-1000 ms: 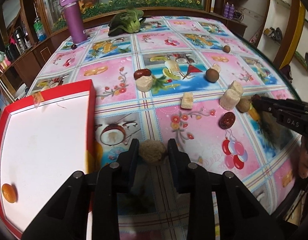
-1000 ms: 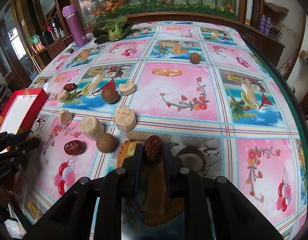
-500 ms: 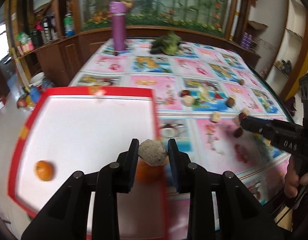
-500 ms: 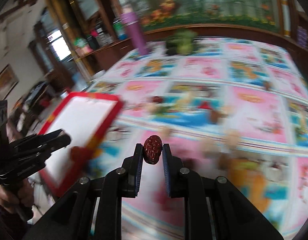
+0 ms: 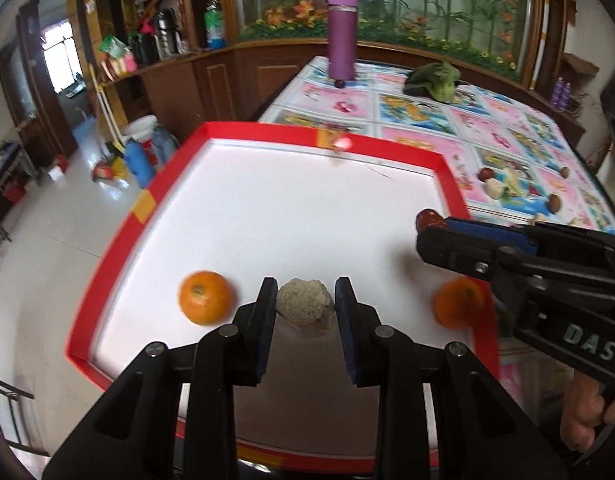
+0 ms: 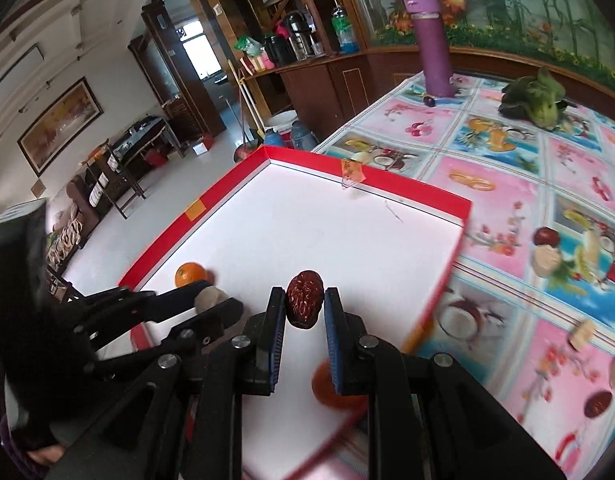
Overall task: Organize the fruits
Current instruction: 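Carry the date and cookie to the tray and open both tools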
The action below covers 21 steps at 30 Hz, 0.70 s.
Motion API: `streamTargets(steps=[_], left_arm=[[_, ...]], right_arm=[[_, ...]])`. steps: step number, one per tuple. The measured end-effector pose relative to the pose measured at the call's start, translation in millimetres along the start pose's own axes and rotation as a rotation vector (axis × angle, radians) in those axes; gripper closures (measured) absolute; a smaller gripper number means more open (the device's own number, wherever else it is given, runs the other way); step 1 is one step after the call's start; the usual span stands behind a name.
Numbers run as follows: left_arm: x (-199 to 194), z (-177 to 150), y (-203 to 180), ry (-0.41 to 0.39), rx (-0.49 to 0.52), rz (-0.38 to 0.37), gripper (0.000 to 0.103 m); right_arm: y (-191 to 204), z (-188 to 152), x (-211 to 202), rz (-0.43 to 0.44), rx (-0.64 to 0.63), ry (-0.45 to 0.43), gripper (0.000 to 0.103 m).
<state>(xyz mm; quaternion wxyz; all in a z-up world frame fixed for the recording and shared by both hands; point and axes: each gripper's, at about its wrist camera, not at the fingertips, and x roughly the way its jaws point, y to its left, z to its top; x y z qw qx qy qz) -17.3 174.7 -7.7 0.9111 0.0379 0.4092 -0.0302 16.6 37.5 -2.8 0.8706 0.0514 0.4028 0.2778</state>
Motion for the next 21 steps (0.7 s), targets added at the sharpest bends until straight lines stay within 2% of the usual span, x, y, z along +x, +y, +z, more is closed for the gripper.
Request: streamTargets(steps=[4,7,15,17,18,20,21], left_arm=[[6.3,3.3,6.4,0.002,-0.012,0.008,0.072],[10.1,5.4,9.0,0.003,-0.012,0.033,0.072],[23.8,10.4,11.4,0.038,-0.029,0.097,0.071],[21.6,9.8,10.3,0.035,-0.026,0.106,0.066],[20.6,9.9,10.0,0.032,-0.029,0.104,0.06],[15.5,10.1,8.6,0.023,-0.034,0.104,0.049],[13.2,10.5,7.8,0.016,-0.035,0.111,0.039]], right_arm=[[-4.4,5.1,16.2,-0.021,0.013,0.037,0.085],[-2.9,10.6,22.5,-0.034,0.021,0.04,0.085],[0.8,14.4,40.7,-0.082,0.039,0.131,0.085],[0.3,12.3,40.4,-0.078,0.044,0.153,0.081],[-0.3,11.5,38.2,-0.074,0.048,0.151,0.076],[-4.8,11.2,30.9,-0.065,0.062,0.131,0.073],[-7.3,10.5,24.7,-0.057,0.07,0.117,0.073]])
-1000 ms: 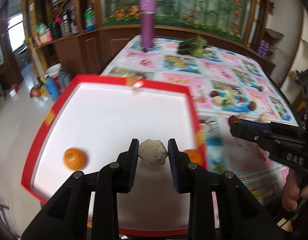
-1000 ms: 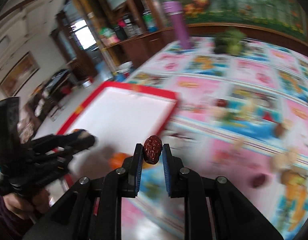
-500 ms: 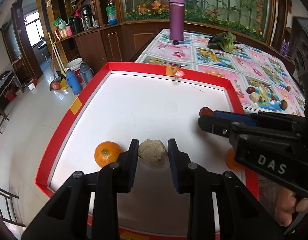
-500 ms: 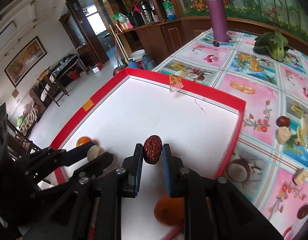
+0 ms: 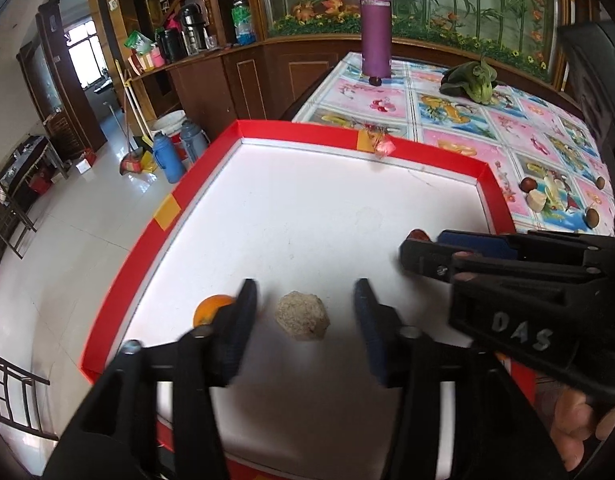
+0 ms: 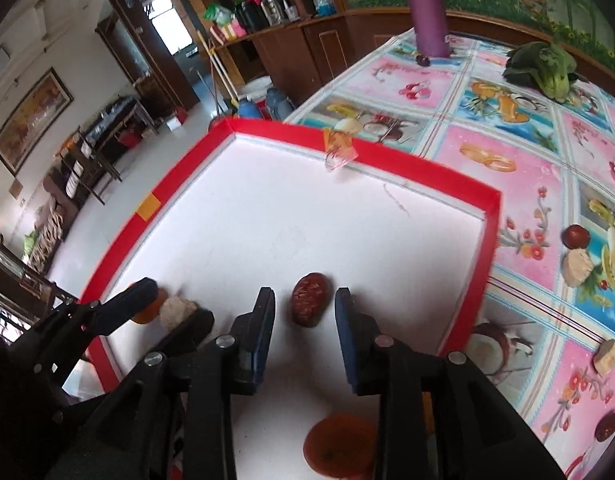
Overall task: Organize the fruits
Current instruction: 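Carry the date and cookie to the tray and open both tools, then grasp a brown round nut with the right tool while the left tool grasps a red date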
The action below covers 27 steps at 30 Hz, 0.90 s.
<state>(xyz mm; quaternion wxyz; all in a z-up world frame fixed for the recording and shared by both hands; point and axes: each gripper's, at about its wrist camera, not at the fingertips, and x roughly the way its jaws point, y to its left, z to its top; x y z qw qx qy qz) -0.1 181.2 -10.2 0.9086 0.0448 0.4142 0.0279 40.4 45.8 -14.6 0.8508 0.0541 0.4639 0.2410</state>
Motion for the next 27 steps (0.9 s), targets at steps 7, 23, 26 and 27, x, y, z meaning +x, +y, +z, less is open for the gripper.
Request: streamTargets(steps=[7,23,26,27], left_arm=[[-26.7,5.7,-12.2,-0.065,-0.008,-0.015,0.024],[-69.9,-2.6,-124.5,-0.075,0.224,-0.25,0.019],[-66.9,-4.3,-146.5,-0.052,0.263,-0.272,0.019],[-65.8,-4.8,-152.2,-0.045,0.274,-0.282,0.019]], right_arm=[[-30.9,-3.4,-47.1,0.008,0.065,-0.102,0.07],[-194.9,-83.3,-197.6,-0.237,0.289,-0.344,0.059],[-221.6,-101.5,-201.1,-0.269,0.333,-0.315,0.059],[-226.9,-106.2,-199.3,-0.26,0.34,-0.301,0.059]])
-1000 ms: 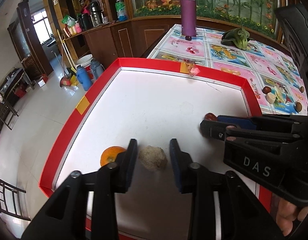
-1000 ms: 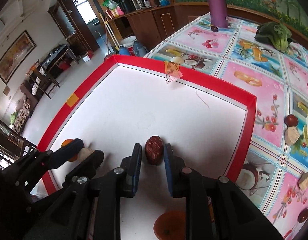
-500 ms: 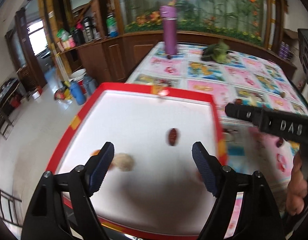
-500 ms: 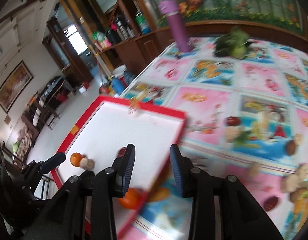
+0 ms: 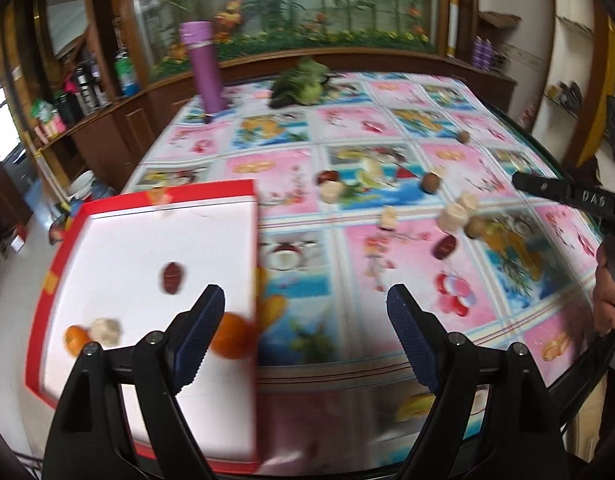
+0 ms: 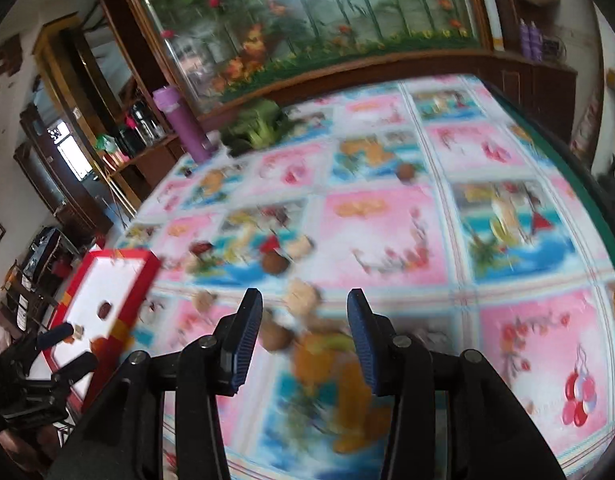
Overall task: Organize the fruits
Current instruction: 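Grasp a brown round nut with the right tool while the left tool grasps a red date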
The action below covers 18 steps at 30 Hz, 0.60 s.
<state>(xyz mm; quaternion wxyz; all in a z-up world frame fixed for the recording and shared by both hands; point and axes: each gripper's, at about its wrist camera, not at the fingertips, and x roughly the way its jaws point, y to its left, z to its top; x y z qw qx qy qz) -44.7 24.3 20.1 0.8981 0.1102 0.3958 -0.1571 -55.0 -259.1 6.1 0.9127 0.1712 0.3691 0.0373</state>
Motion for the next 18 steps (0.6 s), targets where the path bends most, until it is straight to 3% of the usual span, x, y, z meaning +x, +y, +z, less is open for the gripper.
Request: streamTargets(steps=[8,13,18], left_arm=[[23.1,4.0,-37.8,0.065,0.083,-0.056,0.019],[34.1,2.4,-44.7,0.098,0.097,-0.091,0.019],[41.0,4.7,-48.9,0.11,0.109,-0.12,0.019]], right_arm=[[19.7,-18.9,20.9,0.034,-0.144,0.064,0.059],[35.2,-23.3,34.6,-0.003,-0.218,0.085,0.06],[36.7,-22.9,50.3,-0.019,-0.216,0.12,0.075]])
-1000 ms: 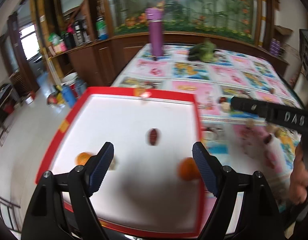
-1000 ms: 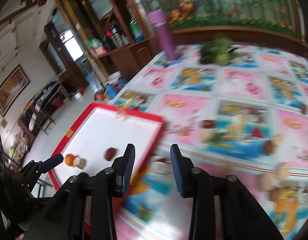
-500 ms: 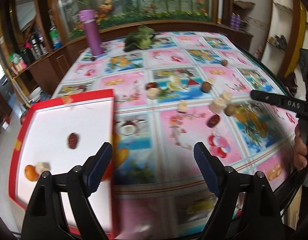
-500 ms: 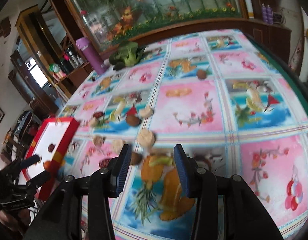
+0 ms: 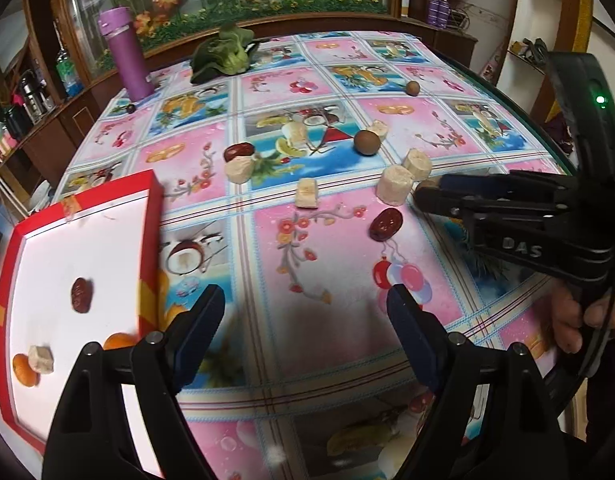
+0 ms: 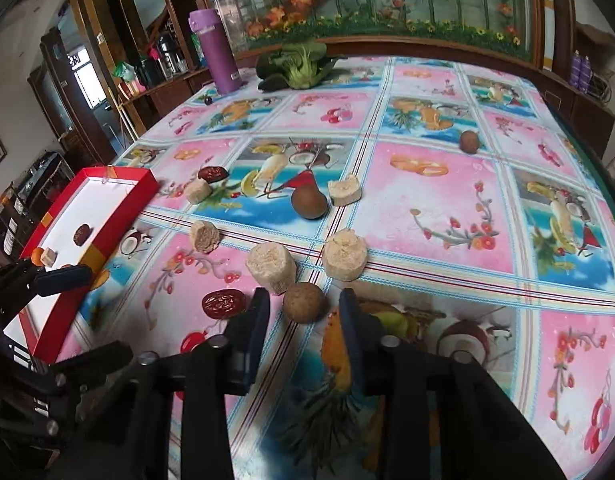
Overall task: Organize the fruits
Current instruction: 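Grasp a brown round nut with the right tool while the left tool grasps a red date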
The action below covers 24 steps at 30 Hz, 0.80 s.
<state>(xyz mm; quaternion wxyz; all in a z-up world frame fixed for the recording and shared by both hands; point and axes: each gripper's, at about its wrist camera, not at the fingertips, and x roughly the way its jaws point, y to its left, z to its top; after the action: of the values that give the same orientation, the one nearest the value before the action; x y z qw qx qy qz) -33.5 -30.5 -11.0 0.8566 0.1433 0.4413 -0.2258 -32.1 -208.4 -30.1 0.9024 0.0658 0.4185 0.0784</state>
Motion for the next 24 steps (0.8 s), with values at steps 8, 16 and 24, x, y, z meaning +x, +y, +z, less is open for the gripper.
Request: streamTargets(steps=[8,16,24], left_arm=[[16.8,18.9,-17.5,0.016,0.05,-0.083,0.031],[44.2,37.0,-31.6,0.062,0.076,-0.148,0.06],[50.7,40.0,-37.2,0.063,0.091,-0.181,0.071]], right_arm=[[-5.9,-0.2,4.6,0.014,0.026,0.01,0.082],[-38.8,2.1,0.9,0.082,0.209,0.013,0.082],[-37.2,4.0,0.2,0.081,0.208,0.007,0.082]])
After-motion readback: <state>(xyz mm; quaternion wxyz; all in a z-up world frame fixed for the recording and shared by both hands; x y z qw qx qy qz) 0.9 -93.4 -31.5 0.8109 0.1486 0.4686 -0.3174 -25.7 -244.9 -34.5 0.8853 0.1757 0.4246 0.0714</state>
